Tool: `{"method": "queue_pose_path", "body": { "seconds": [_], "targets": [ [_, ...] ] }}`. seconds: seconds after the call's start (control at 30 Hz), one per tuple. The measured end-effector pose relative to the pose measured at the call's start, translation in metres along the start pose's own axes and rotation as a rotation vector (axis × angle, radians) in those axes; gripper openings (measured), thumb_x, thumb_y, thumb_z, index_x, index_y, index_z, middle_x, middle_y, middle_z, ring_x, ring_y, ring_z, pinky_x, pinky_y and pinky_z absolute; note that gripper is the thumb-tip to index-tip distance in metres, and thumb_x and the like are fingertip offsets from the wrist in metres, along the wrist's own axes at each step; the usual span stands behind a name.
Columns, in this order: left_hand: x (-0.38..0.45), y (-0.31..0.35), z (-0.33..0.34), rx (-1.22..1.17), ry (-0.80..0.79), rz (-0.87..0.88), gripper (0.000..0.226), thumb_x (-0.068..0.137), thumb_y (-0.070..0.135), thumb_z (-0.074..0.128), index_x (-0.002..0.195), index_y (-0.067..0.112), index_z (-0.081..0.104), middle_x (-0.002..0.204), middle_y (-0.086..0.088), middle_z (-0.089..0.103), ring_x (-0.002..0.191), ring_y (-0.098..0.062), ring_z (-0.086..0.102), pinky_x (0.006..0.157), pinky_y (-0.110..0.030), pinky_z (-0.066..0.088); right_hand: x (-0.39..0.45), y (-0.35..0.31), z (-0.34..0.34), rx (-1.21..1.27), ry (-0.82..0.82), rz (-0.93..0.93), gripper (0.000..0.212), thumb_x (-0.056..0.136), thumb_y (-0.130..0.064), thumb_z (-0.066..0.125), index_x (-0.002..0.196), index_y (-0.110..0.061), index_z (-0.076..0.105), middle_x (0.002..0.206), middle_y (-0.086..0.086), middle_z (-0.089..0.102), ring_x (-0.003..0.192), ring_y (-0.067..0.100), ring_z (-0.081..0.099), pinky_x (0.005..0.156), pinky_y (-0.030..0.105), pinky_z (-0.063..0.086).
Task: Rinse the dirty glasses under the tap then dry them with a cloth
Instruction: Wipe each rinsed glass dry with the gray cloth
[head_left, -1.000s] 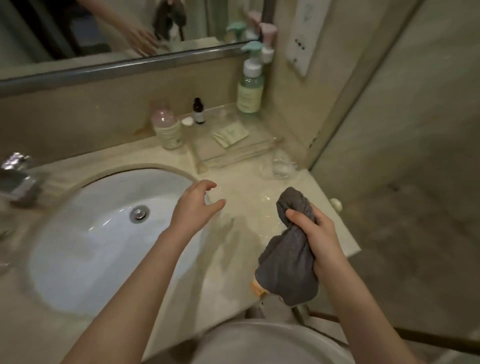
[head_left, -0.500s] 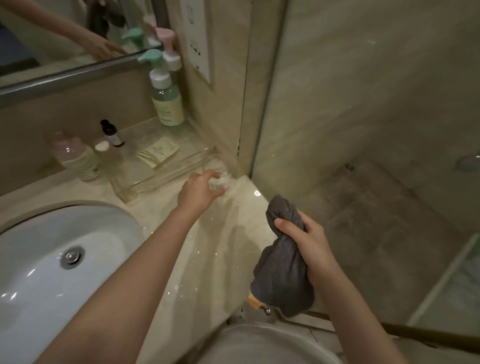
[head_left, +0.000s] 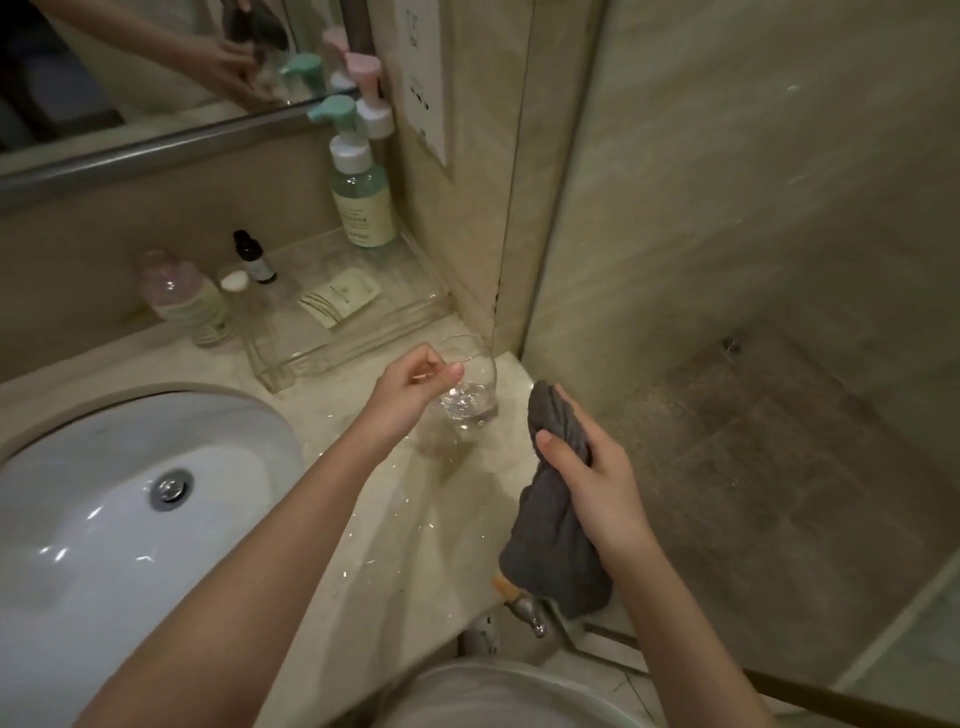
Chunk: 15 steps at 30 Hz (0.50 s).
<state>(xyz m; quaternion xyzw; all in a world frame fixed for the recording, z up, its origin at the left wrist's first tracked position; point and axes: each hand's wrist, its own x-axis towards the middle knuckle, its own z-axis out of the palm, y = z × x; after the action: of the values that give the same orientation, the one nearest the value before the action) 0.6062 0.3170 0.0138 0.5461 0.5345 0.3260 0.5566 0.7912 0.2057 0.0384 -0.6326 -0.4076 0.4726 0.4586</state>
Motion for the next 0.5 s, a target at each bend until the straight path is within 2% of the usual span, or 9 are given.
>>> {"method": "queue_pose_path", "body": {
  "seconds": [0.07,0.13,0.23,0.33,0.43,0.5],
  "targets": [
    [-0.025,0.014,-0.005,-0.128,-0.043,-0.001,0.026,0.086,0.037,0.065,0.075,0.02,0.049,0.094,-0.004,0.066,0.089,-0.014,0.063,0.078,-0.03,0.044,0.001,-0.008,0.011,-0.023,0.011,-0.082,0.049,0.093,-0.02,0.062,0.136,-0.042,0.05,0.119,-0.038,0.055,0.115,-0.019,0.049,0.097,0.008,0.037],
    [-0.048,0.028,-0.005,-0.251,-0.049,0.008,0.026,0.086,0.041,0.063,0.082,0.019,0.049,0.103,-0.008,0.068,0.094,-0.022,0.067,0.083,-0.035,0.051,-0.001,-0.019,0.023,-0.041,0.029,-0.181,0.052,0.093,-0.021,0.063,0.136,-0.046,0.047,0.128,-0.031,0.055,0.119,-0.015,0.048,0.099,0.008,0.038],
    [-0.076,0.048,0.003,-0.368,0.117,0.049,0.026,0.083,0.05,0.059,0.091,0.026,0.05,0.107,-0.007,0.065,0.093,-0.021,0.063,0.083,-0.033,0.051,-0.009,-0.036,0.043,-0.055,0.024,-0.32,0.05,0.093,-0.031,0.063,0.133,-0.051,0.042,0.131,-0.029,0.052,0.122,-0.016,0.046,0.1,0.006,0.036],
    [-0.097,0.067,0.002,-0.405,0.279,0.116,0.046,0.062,0.057,0.069,0.093,0.031,0.045,0.095,0.002,0.061,0.085,-0.009,0.062,0.078,-0.023,0.049,-0.021,-0.048,0.067,-0.137,0.03,-0.454,0.04,0.092,-0.053,0.045,0.131,-0.058,0.037,0.134,-0.032,0.046,0.125,-0.016,0.041,0.1,0.004,0.032],
    [-0.115,0.079,-0.013,-0.373,0.366,0.201,0.058,0.058,0.035,0.088,0.091,0.023,0.04,0.078,0.004,0.064,0.069,-0.007,0.061,0.063,-0.018,0.049,-0.034,-0.056,0.089,-0.112,0.016,-0.555,0.037,0.096,-0.047,0.036,0.132,-0.051,0.038,0.134,-0.03,0.046,0.125,-0.017,0.041,0.098,0.003,0.03],
    [-0.125,0.083,-0.03,-0.399,0.4,0.216,0.061,0.058,0.025,0.09,0.092,0.019,0.04,0.071,0.007,0.068,0.066,-0.006,0.063,0.063,-0.018,0.05,-0.04,-0.067,0.101,-0.029,-0.055,-0.562,0.036,0.095,-0.045,0.039,0.13,-0.05,0.043,0.133,-0.029,0.049,0.125,-0.014,0.044,0.099,0.005,0.033]
  ]
}}
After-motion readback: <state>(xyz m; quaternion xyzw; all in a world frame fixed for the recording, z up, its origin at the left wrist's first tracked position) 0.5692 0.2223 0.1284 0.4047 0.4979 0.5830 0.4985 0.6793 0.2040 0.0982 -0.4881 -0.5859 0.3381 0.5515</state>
